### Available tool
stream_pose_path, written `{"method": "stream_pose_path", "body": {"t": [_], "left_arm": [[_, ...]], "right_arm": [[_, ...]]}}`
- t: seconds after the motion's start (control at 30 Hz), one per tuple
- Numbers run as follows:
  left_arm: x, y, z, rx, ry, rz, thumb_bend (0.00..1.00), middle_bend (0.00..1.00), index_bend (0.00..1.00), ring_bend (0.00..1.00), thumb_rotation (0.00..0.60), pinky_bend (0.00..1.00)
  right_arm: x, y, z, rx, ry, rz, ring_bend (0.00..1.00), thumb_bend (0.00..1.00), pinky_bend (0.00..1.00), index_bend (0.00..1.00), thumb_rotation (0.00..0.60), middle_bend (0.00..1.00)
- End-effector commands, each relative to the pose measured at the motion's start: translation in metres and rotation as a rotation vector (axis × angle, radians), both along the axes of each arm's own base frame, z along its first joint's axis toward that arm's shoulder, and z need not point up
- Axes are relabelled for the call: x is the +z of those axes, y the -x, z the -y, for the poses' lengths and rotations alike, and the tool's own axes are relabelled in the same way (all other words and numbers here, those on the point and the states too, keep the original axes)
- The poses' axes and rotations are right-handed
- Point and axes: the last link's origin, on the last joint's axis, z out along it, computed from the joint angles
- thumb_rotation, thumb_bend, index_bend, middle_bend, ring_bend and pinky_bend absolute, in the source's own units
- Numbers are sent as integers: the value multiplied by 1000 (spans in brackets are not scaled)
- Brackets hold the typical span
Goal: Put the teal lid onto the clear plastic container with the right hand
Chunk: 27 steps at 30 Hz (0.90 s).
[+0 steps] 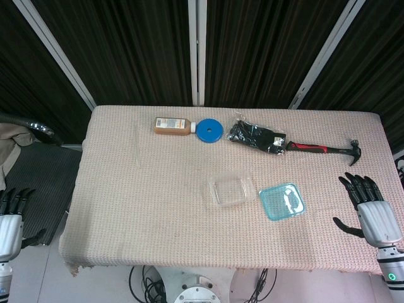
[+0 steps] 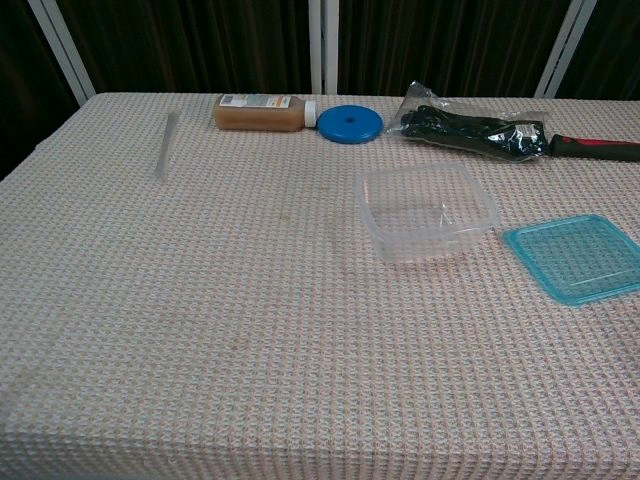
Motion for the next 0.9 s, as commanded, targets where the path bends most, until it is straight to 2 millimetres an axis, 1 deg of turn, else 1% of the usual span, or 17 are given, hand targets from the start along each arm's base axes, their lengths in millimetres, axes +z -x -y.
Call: {"method": "stream_pose_path", "body": {"t": [0.03,0.27,0.37,0.47,0.6,0.7,0.8,0.9], "left_arm": [[-2,0,0,4,9,1,32,131,158,46,600,0],[-4,-1,1,2,12,6,32,131,158,46,600,0],[-5,-1,0,2,9,13,32,131,158,46,600,0],[-7,-2,-2,1,21,17,32,131,158,46,600,0],[-12,-5,-4,1,42,23,32,131,158,46,600,0],[-13,-6,-5,16,57,22,32,131,158,46,600,0],[-12,-8,-6,28,64,21,32,131,158,46,600,0],[-13,-9,-7,40,73,21,32,132,158,46,600,0]], "right_arm": [[-3,0,1,1,-10,-2,0,118,0,0,600,48],[-10,-1,6,-7,-52,-15,0,118,0,0,600,50],[-19,2,13,-43,-112,-40,0,105,0,0,600,46],[-35,2,30,-78,-216,-50,0,75,0,0,600,54],[-59,-6,62,-72,-338,-91,0,68,0,0,600,54],[-77,-12,82,-68,-417,-123,0,68,0,0,600,54],[-93,-17,97,-60,-489,-162,0,68,0,0,600,54],[-108,-24,104,-36,-547,-205,0,68,0,0,600,54]]}}
